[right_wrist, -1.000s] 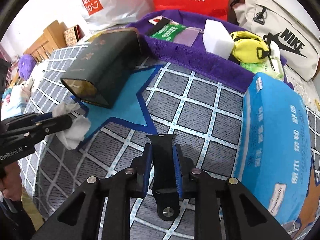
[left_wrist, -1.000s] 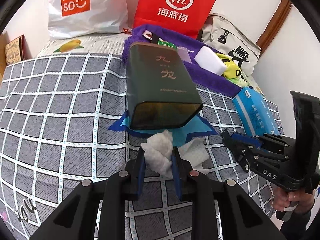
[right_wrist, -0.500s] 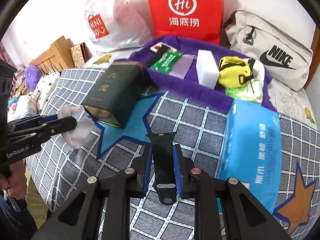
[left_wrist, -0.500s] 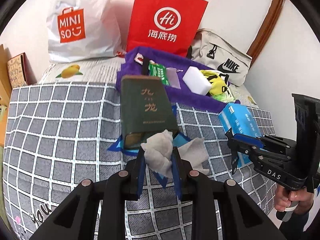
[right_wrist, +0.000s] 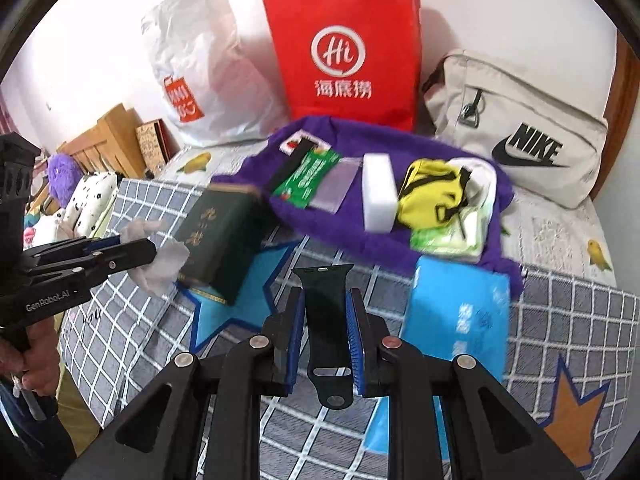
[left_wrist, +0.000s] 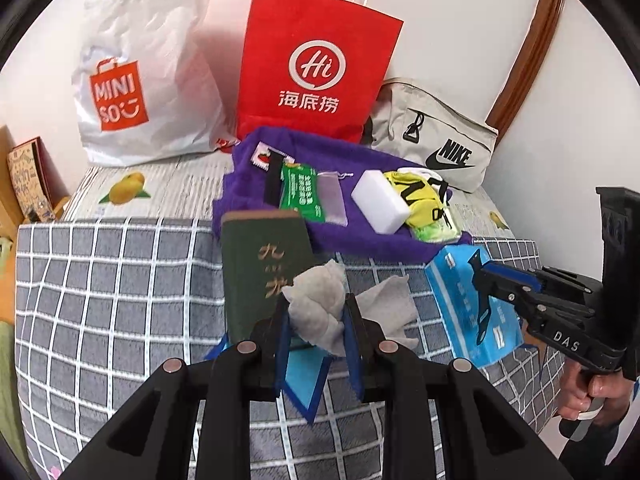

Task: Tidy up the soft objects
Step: 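Carry the tissue with the left tool while the right tool carries the strap toward the towel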

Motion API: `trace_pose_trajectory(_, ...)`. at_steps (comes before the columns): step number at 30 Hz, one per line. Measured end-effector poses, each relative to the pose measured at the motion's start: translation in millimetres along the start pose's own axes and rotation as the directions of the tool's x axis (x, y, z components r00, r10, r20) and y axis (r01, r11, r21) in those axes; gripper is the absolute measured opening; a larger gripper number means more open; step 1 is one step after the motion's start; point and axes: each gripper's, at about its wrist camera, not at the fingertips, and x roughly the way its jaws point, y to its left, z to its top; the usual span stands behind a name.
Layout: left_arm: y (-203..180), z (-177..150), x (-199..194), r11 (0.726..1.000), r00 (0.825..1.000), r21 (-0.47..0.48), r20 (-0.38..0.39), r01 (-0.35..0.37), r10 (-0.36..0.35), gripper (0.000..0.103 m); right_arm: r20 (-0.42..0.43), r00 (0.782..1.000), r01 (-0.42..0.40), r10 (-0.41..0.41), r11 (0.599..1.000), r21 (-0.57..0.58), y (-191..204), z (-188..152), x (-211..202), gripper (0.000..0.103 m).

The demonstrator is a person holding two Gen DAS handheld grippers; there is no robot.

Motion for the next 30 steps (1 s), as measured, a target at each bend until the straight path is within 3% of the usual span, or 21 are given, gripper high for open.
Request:
trace_pose_trajectory(13,-12,55,30,0.999,1.0,0.045,-0.01,-0.015,0.015,0.023,0.044,0.999,0.012,-0.013,1.0,0.021,-30,51,11,0.021)
trace_pose_trajectory(30,-1,115,98,0.999,0.999,0.037,-0.053,-0.011,0.013,0.023,0.045,0.999,0.013,-0.015,0.999,0.053,-67,111,62,0.021)
